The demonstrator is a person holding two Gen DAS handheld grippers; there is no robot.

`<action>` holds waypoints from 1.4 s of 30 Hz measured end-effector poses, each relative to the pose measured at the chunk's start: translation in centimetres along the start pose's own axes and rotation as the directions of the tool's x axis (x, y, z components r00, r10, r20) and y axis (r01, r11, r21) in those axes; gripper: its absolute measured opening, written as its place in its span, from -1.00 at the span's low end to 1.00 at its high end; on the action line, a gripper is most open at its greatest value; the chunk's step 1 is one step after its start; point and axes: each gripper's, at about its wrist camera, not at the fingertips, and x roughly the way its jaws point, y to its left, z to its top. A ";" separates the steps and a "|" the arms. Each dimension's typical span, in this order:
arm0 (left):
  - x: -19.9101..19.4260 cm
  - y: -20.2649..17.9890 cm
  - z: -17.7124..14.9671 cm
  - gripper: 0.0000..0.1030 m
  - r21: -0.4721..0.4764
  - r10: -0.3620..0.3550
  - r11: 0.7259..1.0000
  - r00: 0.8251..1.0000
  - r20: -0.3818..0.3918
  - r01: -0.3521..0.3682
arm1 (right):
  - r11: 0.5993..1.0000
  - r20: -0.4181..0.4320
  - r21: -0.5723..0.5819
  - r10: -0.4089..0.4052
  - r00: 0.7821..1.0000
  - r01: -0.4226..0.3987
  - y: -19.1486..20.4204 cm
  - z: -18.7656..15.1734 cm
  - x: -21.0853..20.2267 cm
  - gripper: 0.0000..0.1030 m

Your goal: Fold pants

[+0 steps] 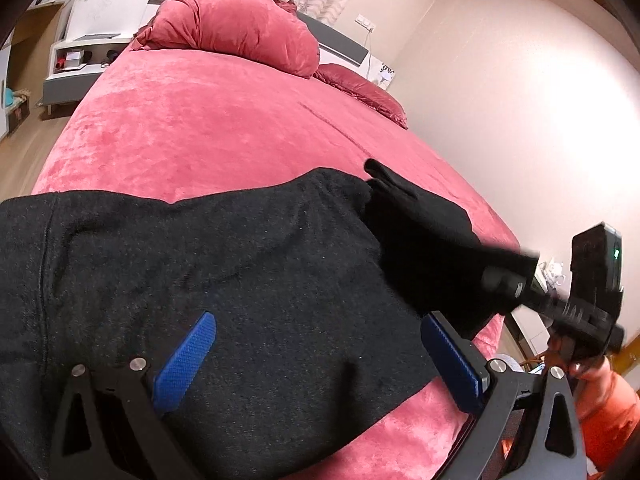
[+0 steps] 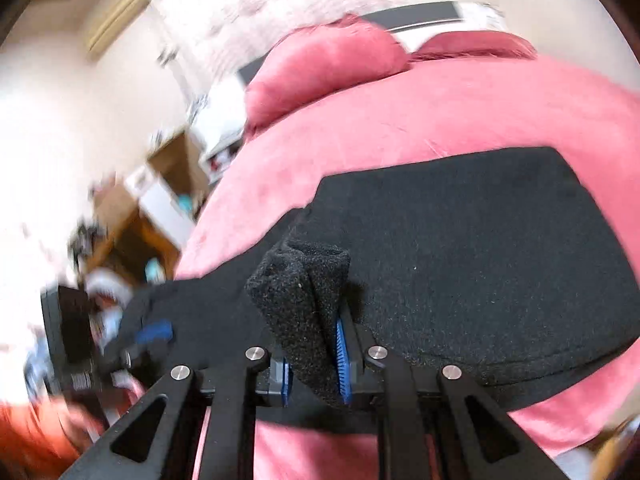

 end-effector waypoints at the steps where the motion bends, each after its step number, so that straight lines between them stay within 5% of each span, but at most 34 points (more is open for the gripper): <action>1: 0.3 -0.2 0.0 0.99 -0.003 0.000 1.000 1.000 -0.004 0.000 | 0.999 -0.063 -0.030 -0.029 0.998 0.027 0.0 -0.7 0.7 -0.66; 4: 1.2 -0.8 0.3 0.99 -0.022 -0.022 1.000 0.999 -0.037 0.021 | 0.995 -0.295 0.012 -0.091 0.951 0.099 -2.0 -3.4 5.2 -0.61; 7: 1.7 -1.8 0.4 0.99 -0.032 -0.049 0.998 0.997 -0.059 0.047 | 0.988 -0.231 0.145 -0.016 0.973 0.051 -3.2 -2.8 4.5 -0.57; 10: 2.0 -3.0 1.0 0.99 -0.014 -0.060 0.998 0.996 -0.060 0.060 | 0.987 -0.208 0.152 -0.016 0.978 0.049 -2.9 -2.8 3.7 -0.60; 15: 4.1 -5.0 3.0 0.99 -0.002 -0.092 0.996 0.993 -0.068 0.092 | 0.955 -0.002 0.286 0.080 0.997 -0.077 -4.2 -2.2 0.0 -0.60; 20: 8.7 -7.6 5.0 0.99 0.024 -0.126 0.991 0.980 -0.156 0.132 | 0.977 -0.155 0.210 0.003 0.988 0.030 -2.8 -2.4 3.5 -0.60; 24: 12.2 -8.8 7.1 0.99 -0.015 -0.201 0.979 0.952 -0.230 0.203 | 0.937 0.056 0.340 0.060 0.997 -0.075 -5.0 -0.2 -0.2 -0.64; 29: 17.6 -10.1 9.4 0.97 -0.022 -0.281 0.957 0.909 -0.307 0.288 | 0.902 0.227 0.411 0.043 0.973 -0.135 -6.8 4.5 -3.7 -0.63; 34: 21.5 -9.9 12.8 0.91 0.077 -0.198 0.971 0.939 -0.282 0.228 | 0.943 0.244 0.315 0.033 0.969 -0.111 -4.5 6.1 -4.9 -0.63; 36: 21.3 -9.6 14.2 0.86 0.183 -0.092 0.974 0.975 -0.203 0.131 | 0.949 0.198 0.295 0.049 0.979 -0.108 -3.8 4.9 -3.4 -0.63; 38: 20.7 -8.1 15.2 0.86 0.212 -0.017 0.976 0.990 -0.143 0.047 | 0.948 0.152 0.298 0.068 0.986 -0.111 -3.6 3.3 -2.8 -0.63; 41: 19.7 -4.0 16.1 0.81 0.066 0.040 0.997 0.984 -0.172 -0.029 | 0.942 0.022 0.317 0.108 0.994 -0.109 -2.9 -0.2 2.6 -0.60; 42: 18.9 -2.8 16.2 0.81 0.016 0.038 0.999 0.986 -0.164 -0.036 | 0.952 -0.102 0.305 0.074 0.992 -0.039 -2.4 -1.7 5.3 -0.57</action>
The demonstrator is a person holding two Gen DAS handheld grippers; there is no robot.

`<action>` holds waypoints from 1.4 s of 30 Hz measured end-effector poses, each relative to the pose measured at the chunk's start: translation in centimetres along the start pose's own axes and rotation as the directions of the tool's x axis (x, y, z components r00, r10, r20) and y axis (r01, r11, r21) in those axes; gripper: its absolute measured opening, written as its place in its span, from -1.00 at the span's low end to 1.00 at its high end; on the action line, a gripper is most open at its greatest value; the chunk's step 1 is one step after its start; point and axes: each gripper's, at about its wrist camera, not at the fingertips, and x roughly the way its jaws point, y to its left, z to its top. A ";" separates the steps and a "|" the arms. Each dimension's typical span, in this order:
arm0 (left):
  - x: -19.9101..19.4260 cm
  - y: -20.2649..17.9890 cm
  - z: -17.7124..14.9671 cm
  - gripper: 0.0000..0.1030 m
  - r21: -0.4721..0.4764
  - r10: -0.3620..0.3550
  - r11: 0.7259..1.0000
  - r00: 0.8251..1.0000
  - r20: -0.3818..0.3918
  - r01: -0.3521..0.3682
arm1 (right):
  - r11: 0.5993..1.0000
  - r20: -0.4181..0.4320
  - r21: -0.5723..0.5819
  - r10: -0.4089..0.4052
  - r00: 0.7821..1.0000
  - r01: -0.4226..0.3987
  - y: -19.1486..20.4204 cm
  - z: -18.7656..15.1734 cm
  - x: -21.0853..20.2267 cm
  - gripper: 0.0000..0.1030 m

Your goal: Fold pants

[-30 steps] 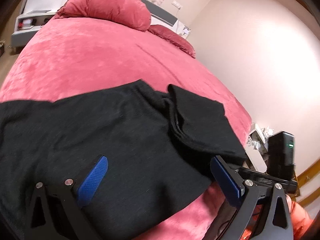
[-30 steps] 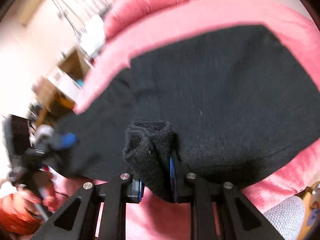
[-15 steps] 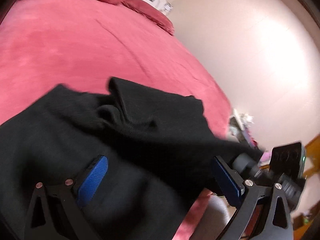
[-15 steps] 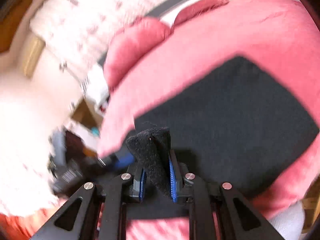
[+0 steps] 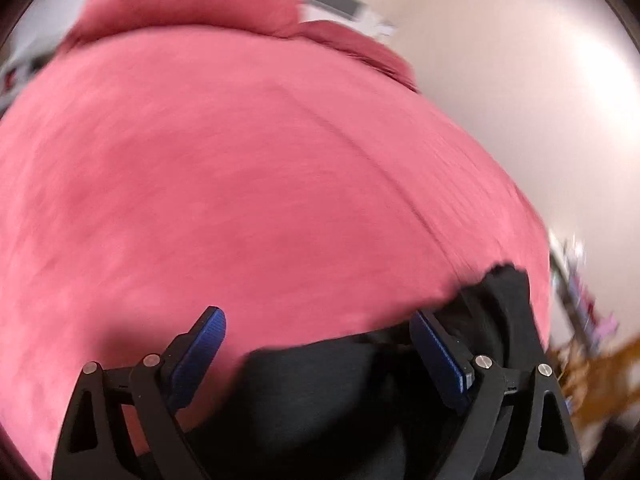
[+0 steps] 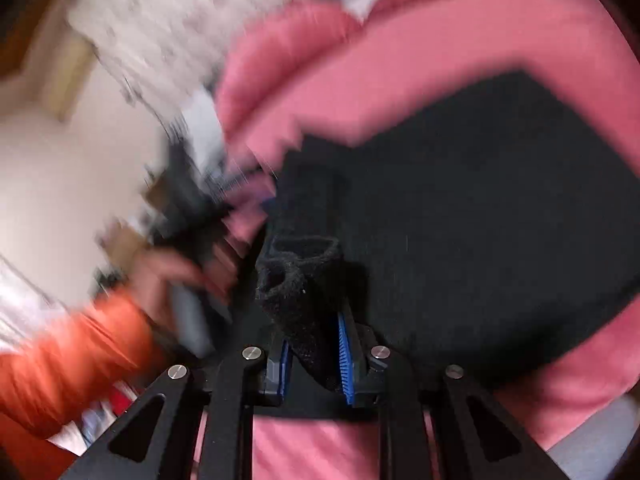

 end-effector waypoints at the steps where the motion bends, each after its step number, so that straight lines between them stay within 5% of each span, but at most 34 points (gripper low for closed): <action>1: -1.0 1.1 -0.3 0.81 -0.051 -0.001 0.999 1.000 0.021 0.002 | 0.999 -0.053 -0.009 -0.049 0.997 0.049 -0.3 -0.7 1.4 -0.56; 3: -3.3 2.6 -1.3 0.83 -0.125 -0.007 0.992 0.998 0.064 0.015 | 0.999 -0.030 0.019 -0.034 0.999 0.034 -0.7 -1.0 1.8 -0.57; 6: -6.0 2.1 -3.1 0.84 -0.108 -0.009 0.994 0.993 0.117 0.022 | 0.997 -0.064 0.076 0.010 0.998 -0.005 -1.3 -0.1 1.7 -0.58; 10: -8.9 -1.5 -5.4 0.87 0.036 -0.049 0.998 0.984 0.173 0.044 | 0.995 0.019 0.086 0.053 0.998 -0.054 -0.9 0.3 -1.0 -0.53; 12: -9.5 -4.3 -6.8 0.89 0.116 -0.081 0.991 0.978 0.194 0.059 | 0.999 -0.015 -0.027 -0.017 1.000 0.017 0.7 0.1 -0.7 -0.43; 14: -9.3 -6.4 -7.8 0.92 0.188 -0.119 0.978 0.976 0.180 0.085 | 0.984 -0.121 -0.138 -0.129 0.984 0.112 1.9 -1.0 2.1 -0.35; 16: -8.0 -9.5 -8.9 0.92 0.278 -0.156 0.953 0.981 0.113 0.120 | 0.976 -0.116 -0.164 -0.166 0.979 0.145 2.3 -1.7 2.5 -0.29; 18: -7.1 -11.2 -10.1 0.92 0.334 -0.172 0.932 0.982 0.072 0.139 | 0.985 -0.111 -0.137 -0.120 0.987 0.104 2.9 -1.7 1.6 0.21; 22: -3.8 -11.6 -11.5 0.91 0.337 -0.117 0.934 0.993 -0.017 0.116 | 0.992 -0.050 -0.113 -0.063 0.997 0.057 2.3 -1.0 -1.6 0.25; 25: -2.2 -9.7 -13.8 0.87 0.277 -0.065 0.956 0.989 -0.136 0.101 | 0.992 0.031 -0.104 -0.070 0.997 0.073 -0.1 0.5 -5.4 0.25; 27: -2.5 -9.6 -15.9 0.84 0.364 -0.003 0.930 0.991 -0.133 0.052 | 0.994 0.110 -0.029 -0.100 0.989 0.104 -2.6 1.8 -7.7 0.25; 29: -3.7 -10.4 -17.8 0.86 0.435 0.012 0.900 0.996 -0.087 0.027 | 0.980 0.190 0.116 -0.179 0.965 0.159 -6.1 2.8 -9.2 0.25; 33: -5.3 -9.2 -18.8 0.87 0.375 -0.008 0.926 0.996 -0.094 0.043 | 0.896 0.289 0.426 -0.264 0.920 0.124 -15.5 4.1 -11.6 0.28; 39: -5.3 -9.9 -18.8 0.86 0.371 0.002 0.928 0.993 -0.115 0.041 | 0.907 0.255 0.420 -0.078 0.964 -0.038 -21.0 8.3 -6.3 0.28; 42: -7.1 -10.6 -18.2 0.73 0.320 -0.089 0.941 0.993 -0.082 0.111 | 0.913 0.201 0.399 0.000 0.980 -0.082 -22.0 10.4 -3.6 0.28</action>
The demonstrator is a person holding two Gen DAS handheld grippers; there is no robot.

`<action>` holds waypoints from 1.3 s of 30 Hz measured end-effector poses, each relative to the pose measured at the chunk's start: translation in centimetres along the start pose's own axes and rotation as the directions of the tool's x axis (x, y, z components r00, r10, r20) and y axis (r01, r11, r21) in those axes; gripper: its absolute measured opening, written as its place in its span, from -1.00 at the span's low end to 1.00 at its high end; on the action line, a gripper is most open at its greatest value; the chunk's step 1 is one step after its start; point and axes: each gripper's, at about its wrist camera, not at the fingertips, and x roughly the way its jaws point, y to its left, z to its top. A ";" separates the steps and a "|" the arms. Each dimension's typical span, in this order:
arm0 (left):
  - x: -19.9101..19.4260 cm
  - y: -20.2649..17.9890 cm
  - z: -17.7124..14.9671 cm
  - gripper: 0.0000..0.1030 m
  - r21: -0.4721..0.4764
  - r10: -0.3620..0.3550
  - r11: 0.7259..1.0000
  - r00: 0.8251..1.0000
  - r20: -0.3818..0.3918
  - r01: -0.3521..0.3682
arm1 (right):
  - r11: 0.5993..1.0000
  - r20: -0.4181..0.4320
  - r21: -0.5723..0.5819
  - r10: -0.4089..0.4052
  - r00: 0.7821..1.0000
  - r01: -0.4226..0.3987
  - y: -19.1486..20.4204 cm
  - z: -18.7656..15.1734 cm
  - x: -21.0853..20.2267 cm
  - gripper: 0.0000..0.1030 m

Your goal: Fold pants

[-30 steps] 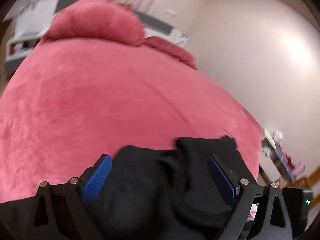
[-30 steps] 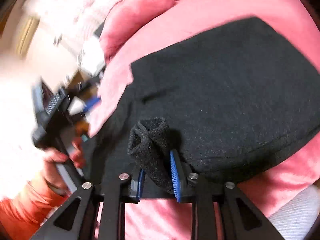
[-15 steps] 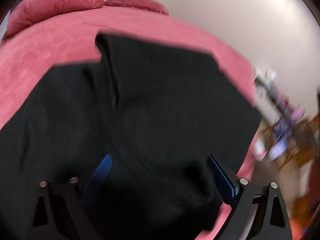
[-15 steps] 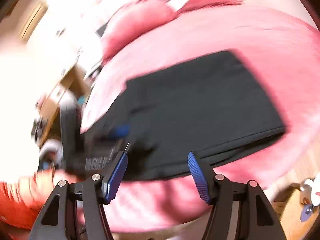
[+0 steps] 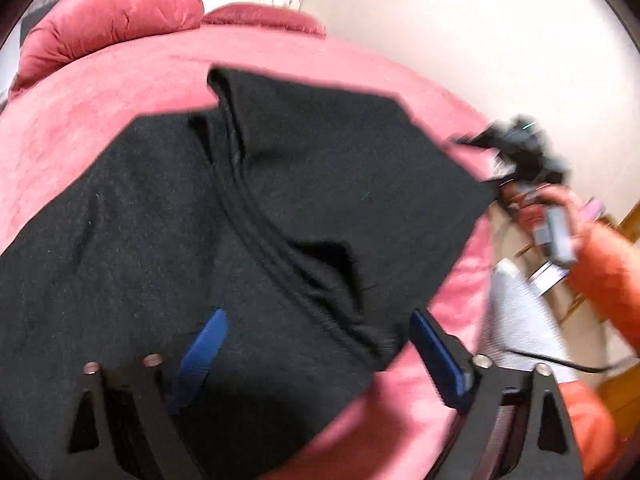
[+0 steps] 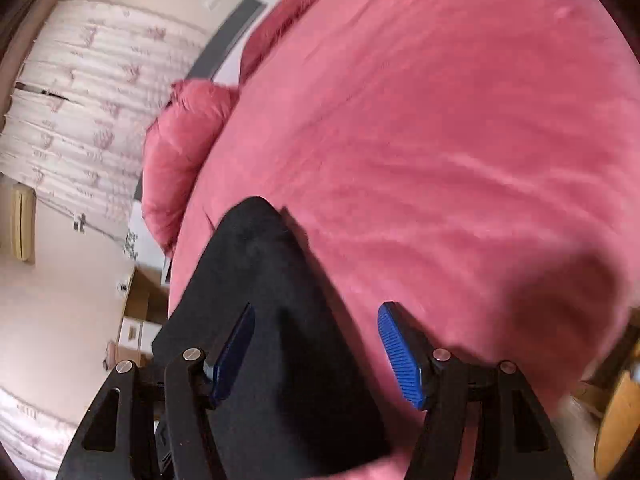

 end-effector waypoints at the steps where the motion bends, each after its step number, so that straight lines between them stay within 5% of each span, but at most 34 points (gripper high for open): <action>1: -1.1 0.0 0.2 0.75 -0.008 -0.010 1.000 0.999 0.038 0.010 | 1.000 -0.019 -0.021 0.003 1.000 -0.003 0.2 0.2 0.6 0.28; 4: -2.7 -1.1 1.7 0.84 -0.006 -0.022 1.000 0.989 0.145 0.023 | 0.992 -0.099 -0.104 0.060 0.993 -0.070 1.4 0.8 2.3 0.27; 7: -0.4 -2.3 3.8 0.82 0.040 0.065 0.997 0.992 0.110 -0.070 | 0.977 -0.178 -0.201 0.035 0.983 -0.071 3.1 -0.2 3.9 0.24; 9: 1.9 -2.1 4.8 0.50 0.035 0.085 0.996 0.996 0.032 -0.086 | 0.964 -0.165 -0.266 -0.020 0.986 -0.025 4.1 -0.7 4.4 0.21; 11: 4.6 -2.5 4.3 -0.51 0.064 0.045 0.997 0.992 -0.116 -0.038 | 0.966 -0.154 -0.259 -0.050 0.987 0.008 4.2 -0.7 4.4 -0.06; 14: 4.4 -4.2 2.6 -0.50 0.168 0.099 0.982 0.993 -0.067 -0.086 | 0.975 -0.157 -0.220 -0.071 0.985 0.036 3.8 -0.6 4.1 -0.29; 16: 3.8 -3.9 2.2 -0.43 0.109 0.070 0.992 0.996 -0.059 -0.064 | 0.983 -0.167 -0.180 -0.058 0.984 0.027 3.7 -0.3 4.0 -0.37; 20: 2.5 -2.3 0.9 0.35 0.038 0.044 0.998 0.994 -0.096 -0.041 | 0.985 -0.166 -0.157 -0.092 0.982 0.066 4.9 -0.6 3.4 -0.63; 26: -3.9 0.9 -1.4 0.73 -0.084 0.078 0.994 0.995 0.065 -0.072 | 0.976 -0.113 -0.204 -0.099 0.989 0.074 10.8 -1.3 0.4 -0.71; 32: -8.7 6.3 -3.7 0.80 -0.298 0.185 0.946 0.966 0.180 -0.126 | 0.943 -0.118 -0.328 -0.109 0.987 0.065 20.3 -4.4 -1.0 -0.71; 35: -10.2 8.3 -5.4 0.79 -0.401 0.195 0.911 0.954 0.228 -0.091 | 0.909 -0.115 -0.407 -0.150 0.982 0.091 25.0 -6.7 -0.9 -0.71; 37: -11.4 9.4 -6.5 0.68 -0.422 0.160 0.906 0.946 0.282 -0.027 | 0.887 -0.107 -0.451 -0.159 0.981 0.095 27.4 -8.5 -1.2 -0.71; 39: -13.6 9.4 -7.5 0.78 -0.407 0.201 0.912 0.925 0.322 -0.056 | 0.866 -0.106 -0.493 -0.154 0.982 0.083 30.4 -10.4 -1.0 -0.71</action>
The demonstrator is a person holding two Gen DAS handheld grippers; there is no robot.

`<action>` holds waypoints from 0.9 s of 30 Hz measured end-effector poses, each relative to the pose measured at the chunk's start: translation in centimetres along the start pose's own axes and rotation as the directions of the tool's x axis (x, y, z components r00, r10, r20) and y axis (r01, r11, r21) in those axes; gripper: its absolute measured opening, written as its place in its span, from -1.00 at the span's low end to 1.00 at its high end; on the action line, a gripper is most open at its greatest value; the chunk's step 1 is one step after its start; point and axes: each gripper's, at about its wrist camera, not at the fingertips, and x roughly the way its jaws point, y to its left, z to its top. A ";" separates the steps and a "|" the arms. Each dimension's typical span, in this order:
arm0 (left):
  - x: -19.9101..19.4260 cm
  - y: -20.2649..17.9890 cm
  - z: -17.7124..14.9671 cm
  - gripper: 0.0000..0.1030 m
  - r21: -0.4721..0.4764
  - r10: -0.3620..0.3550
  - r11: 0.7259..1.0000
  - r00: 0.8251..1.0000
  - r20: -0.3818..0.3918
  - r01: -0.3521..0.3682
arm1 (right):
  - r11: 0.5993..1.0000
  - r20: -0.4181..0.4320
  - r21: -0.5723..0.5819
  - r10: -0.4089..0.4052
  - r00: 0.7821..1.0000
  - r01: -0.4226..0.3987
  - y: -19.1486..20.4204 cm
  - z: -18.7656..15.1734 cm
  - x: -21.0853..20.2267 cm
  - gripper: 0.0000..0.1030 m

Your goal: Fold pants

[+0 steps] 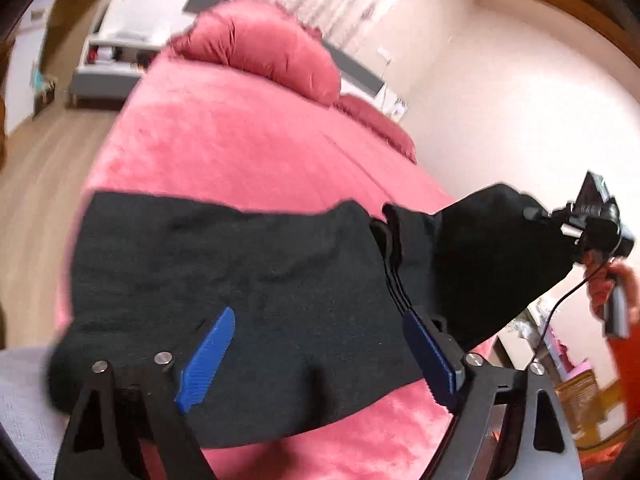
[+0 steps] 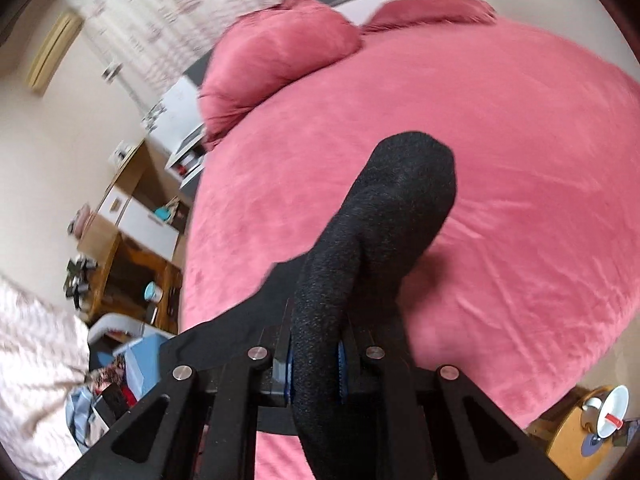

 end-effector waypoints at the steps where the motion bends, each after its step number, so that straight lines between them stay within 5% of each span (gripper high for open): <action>1: -1.0 0.3 -0.2 0.84 0.010 0.011 1.000 1.000 0.024 -0.011 | 1.000 0.001 -0.022 0.000 1.000 0.000 1.7 -0.1 0.0 -0.71; 7: -4.1 4.9 -1.2 0.85 -0.100 0.050 0.994 0.993 0.104 -0.040 | 0.968 -0.018 -0.250 0.020 1.000 -0.024 14.0 -2.7 0.8 -0.71; 11: -7.1 8.7 -1.4 0.85 -0.247 0.129 0.966 0.974 0.184 -0.081 | 0.881 -0.022 -0.474 -0.017 1.000 0.004 24.1 -8.1 5.7 -0.67; 13: -8.5 10.7 -1.7 0.85 -0.322 0.209 0.938 0.953 0.218 -0.132 | 0.859 -0.056 -0.512 -0.033 0.998 0.000 26.6 -10.9 9.1 -0.56; 17: -11.8 15.4 -3.6 0.85 -0.535 0.329 0.832 0.908 0.262 -0.147 | 0.824 -0.234 -0.553 -0.016 0.972 -0.120 29.2 -17.0 17.7 -0.44; 21: -12.6 17.3 -4.5 0.85 -0.609 0.353 0.782 0.900 0.256 -0.134 | 0.864 -0.340 -0.431 0.110 0.934 -0.259 27.0 -17.9 18.3 -0.30; 24: -11.7 15.9 -3.6 0.85 -0.546 0.289 0.830 0.926 0.243 -0.116 | 0.873 -0.270 -0.381 0.212 0.939 -0.306 23.5 -16.3 14.6 -0.29; 27: -10.0 12.5 -2.2 0.84 -0.402 0.139 0.915 0.964 0.225 -0.038 | 0.930 -0.092 -0.315 0.171 0.981 -0.191 18.0 -14.4 10.6 -0.29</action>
